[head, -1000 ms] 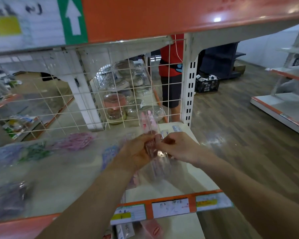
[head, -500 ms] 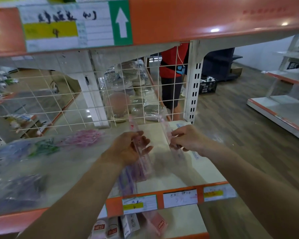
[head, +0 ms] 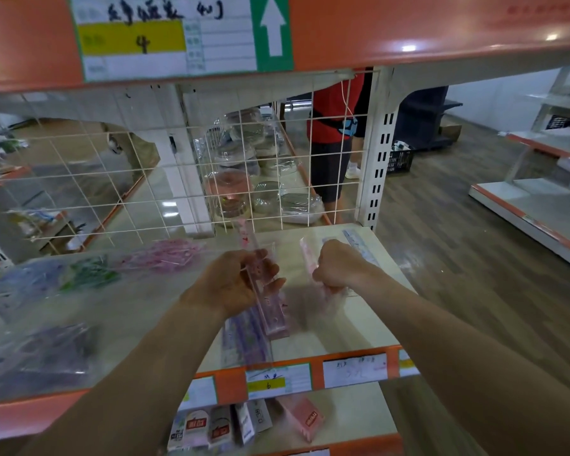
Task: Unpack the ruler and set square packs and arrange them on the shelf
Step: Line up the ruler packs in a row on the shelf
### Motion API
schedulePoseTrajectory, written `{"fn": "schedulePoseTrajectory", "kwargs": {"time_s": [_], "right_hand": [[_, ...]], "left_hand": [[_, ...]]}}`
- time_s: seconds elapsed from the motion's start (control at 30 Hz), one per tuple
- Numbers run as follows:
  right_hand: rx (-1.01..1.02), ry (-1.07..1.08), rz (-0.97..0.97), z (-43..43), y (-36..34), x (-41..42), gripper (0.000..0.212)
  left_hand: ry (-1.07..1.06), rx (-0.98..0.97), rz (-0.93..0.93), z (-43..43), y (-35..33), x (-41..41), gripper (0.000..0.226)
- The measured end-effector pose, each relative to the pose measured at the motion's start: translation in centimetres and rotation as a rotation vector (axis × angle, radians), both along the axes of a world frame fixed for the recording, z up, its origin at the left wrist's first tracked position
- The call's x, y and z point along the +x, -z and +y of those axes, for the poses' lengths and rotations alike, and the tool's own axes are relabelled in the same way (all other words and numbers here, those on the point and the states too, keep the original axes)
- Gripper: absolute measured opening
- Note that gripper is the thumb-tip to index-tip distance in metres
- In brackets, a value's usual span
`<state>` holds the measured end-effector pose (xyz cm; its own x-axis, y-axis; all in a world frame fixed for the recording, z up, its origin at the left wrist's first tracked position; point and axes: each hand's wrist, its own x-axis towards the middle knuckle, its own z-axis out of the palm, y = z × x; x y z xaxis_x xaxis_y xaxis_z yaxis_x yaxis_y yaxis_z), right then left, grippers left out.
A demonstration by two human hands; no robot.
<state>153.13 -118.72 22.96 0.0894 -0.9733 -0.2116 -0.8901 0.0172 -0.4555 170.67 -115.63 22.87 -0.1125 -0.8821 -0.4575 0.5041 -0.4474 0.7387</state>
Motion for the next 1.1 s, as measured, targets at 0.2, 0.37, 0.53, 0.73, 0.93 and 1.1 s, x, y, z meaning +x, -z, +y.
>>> {"fn": "schedulePoseTrajectory", "kwargs": {"time_s": [0.2, 0.37, 0.53, 0.73, 0.93, 1.1], "right_hand": [[-0.103, -0.032, 0.178, 0.8, -0.5, 0.5, 0.033], [-0.159, -0.092, 0.334, 0.4, -0.1, 0.4, 0.025], [-0.226, -0.087, 0.249, 0.1, -0.2, 0.4, 0.028], [-0.134, -0.155, -0.384, 2.0, -1.5, 1.5, 0.037], [-0.099, -0.163, -0.494, 3.0, -1.4, 1.9, 0.015], [-0.046, -0.151, -0.686, 3.7, -2.3, 1.2, 0.009]], "left_hand": [[0.007, 0.003, 0.002, -0.3, 0.3, -0.2, 0.018], [0.015, 0.013, -0.004, -0.5, 0.3, -0.4, 0.016], [0.009, 0.012, -0.003, -0.6, 0.1, -0.4, 0.017], [0.011, 0.001, -0.027, -0.4, -0.4, -1.1, 0.004], [0.096, -0.045, 0.014, 0.0, -0.8, -1.7, 0.008], [0.151, -0.114, 0.064, 0.2, -1.1, -1.6, 0.018]]}}
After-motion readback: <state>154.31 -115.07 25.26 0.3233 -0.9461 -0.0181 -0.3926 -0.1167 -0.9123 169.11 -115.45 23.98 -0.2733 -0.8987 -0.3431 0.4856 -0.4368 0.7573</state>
